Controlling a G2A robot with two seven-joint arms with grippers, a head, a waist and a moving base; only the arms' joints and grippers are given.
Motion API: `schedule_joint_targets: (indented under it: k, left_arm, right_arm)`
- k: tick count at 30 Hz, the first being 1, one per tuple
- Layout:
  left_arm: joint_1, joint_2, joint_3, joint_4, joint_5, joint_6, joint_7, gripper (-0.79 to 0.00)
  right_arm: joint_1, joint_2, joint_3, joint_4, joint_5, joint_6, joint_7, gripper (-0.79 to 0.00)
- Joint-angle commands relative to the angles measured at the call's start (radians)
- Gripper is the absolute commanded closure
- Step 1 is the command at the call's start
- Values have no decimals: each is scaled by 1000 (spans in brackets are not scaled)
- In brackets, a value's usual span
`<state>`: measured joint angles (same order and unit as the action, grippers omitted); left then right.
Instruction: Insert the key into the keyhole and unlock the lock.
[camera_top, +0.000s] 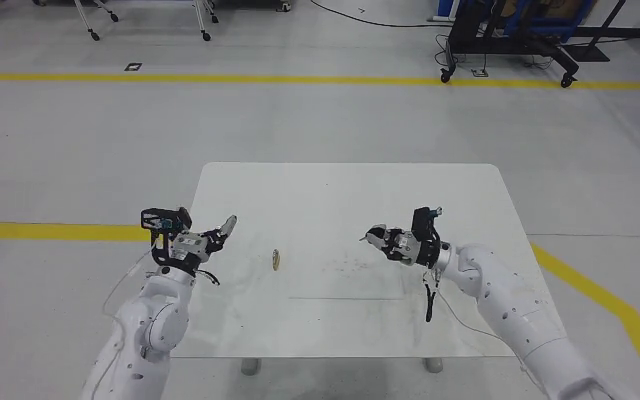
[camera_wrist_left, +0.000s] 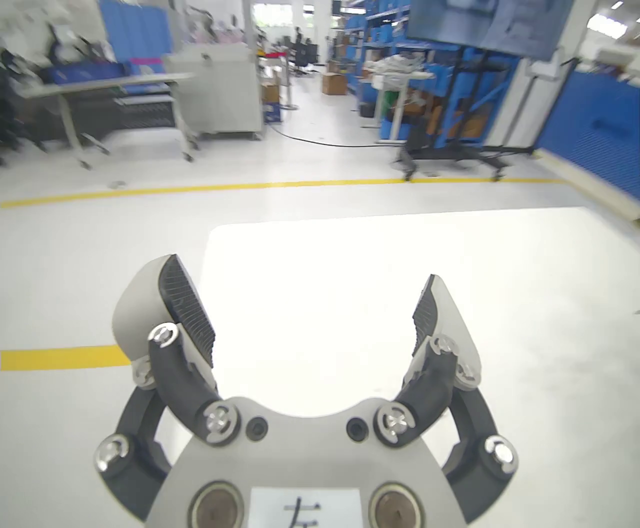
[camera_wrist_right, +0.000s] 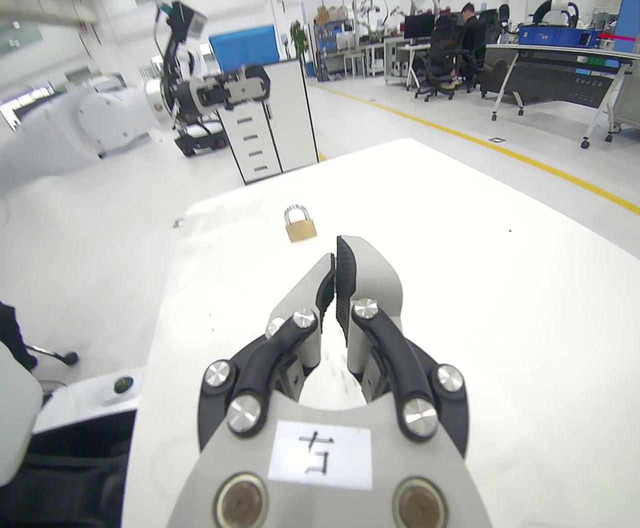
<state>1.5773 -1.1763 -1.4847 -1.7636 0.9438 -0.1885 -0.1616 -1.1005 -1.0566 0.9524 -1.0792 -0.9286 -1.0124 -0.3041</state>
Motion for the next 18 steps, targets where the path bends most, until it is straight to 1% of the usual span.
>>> schedule_joint_targets:
  k: [1,4,6,10,11,12,13,14,15,18]
  left_arm:
    - [-42,-3,27,30,-177,-68,-79,-785]
    - [-104,-8,74,85,-380,-164,-206,-785]
    - [-141,-13,108,130,-549,-220,-297,-785]
    - [-226,-20,159,234,-839,-259,-470,-785]
    - [-252,-21,170,258,-879,-266,-516,-785]
    - [-281,-17,174,274,-828,-277,-552,-785]
    - [-304,-14,171,281,-734,-277,-538,-785]
    - [-315,-13,171,270,-645,-290,-498,-785]
    - [-315,-12,171,266,-601,-296,-474,-785]
    - [-315,-12,171,266,-601,-296,-474,-785]
  right_arm:
    - [19,-4,-50,8,148,0,29,0]
    - [55,-4,-111,19,310,0,91,0]
    - [69,-3,-152,9,406,0,117,0]
    - [91,1,-212,17,603,0,159,0]
    - [93,2,-224,17,654,0,169,0]
    - [96,3,-232,17,704,0,180,0]
    - [101,5,-237,19,739,0,200,0]
    - [103,6,-238,21,747,0,208,0]
    - [103,6,-238,21,747,0,208,0]
    - [103,6,-238,21,747,0,208,0]
